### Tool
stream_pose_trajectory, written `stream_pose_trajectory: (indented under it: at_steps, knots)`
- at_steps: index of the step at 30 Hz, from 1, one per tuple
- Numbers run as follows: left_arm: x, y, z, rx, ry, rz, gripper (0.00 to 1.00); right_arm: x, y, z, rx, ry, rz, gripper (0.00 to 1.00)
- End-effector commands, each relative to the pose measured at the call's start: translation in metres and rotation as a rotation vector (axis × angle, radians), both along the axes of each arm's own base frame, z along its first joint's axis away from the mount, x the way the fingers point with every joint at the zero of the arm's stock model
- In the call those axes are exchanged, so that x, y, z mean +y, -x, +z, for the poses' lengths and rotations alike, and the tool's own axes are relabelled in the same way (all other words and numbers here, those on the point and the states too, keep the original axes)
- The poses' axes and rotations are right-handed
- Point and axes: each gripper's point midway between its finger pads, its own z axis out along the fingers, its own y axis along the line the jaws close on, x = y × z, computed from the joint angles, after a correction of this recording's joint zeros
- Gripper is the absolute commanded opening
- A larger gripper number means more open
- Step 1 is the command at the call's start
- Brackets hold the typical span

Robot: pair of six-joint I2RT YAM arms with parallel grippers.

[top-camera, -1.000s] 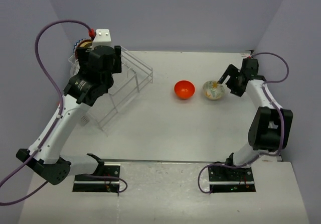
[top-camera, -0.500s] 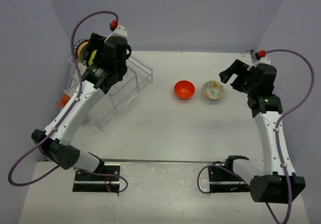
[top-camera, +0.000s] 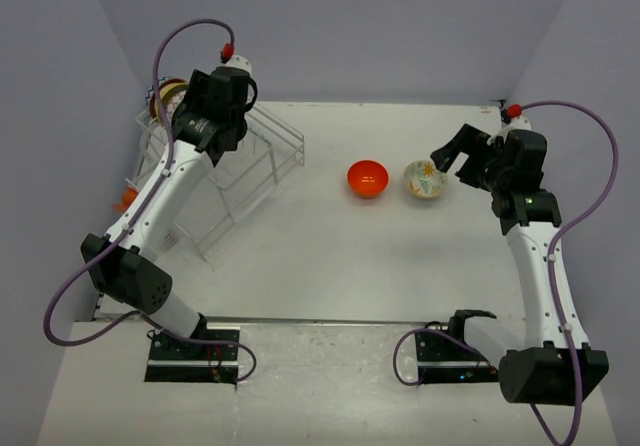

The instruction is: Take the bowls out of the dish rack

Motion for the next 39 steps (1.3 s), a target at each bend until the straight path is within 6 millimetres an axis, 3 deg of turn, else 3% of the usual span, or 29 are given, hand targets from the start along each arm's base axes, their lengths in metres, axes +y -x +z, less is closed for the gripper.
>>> stream_pose_trajectory:
  at_steps: [1, 4, 11, 18, 31, 39]
  knots:
    - [0.019, -0.001, 0.010, -0.057, 0.015, 0.060, 0.58, 0.008, 0.001, 0.016, -0.057, 0.004, 0.050, 0.96]
    - [0.022, -0.003, 0.015, -0.078, 0.022, 0.060, 0.55, 0.008, -0.001, 0.016, -0.056, 0.006, 0.053, 0.96]
    - [0.026, -0.004, 0.002, -0.048, -0.009, 0.075, 0.49, 0.011, -0.001, 0.015, -0.058, 0.003, 0.067, 0.96]
    - [0.032, -0.002, -0.008, -0.060, -0.048, 0.110, 0.36, 0.016, -0.002, 0.013, -0.055, -0.001, 0.097, 0.97]
    - [0.023, 0.009, 0.004, -0.072, -0.190, 0.135, 0.11, 0.020, -0.004, 0.010, -0.048, -0.002, 0.120, 0.97]
    - [0.023, 0.015, 0.023, -0.117, -0.204, 0.150, 0.00, 0.022, -0.005, 0.011, -0.051, -0.004, 0.127, 0.97]
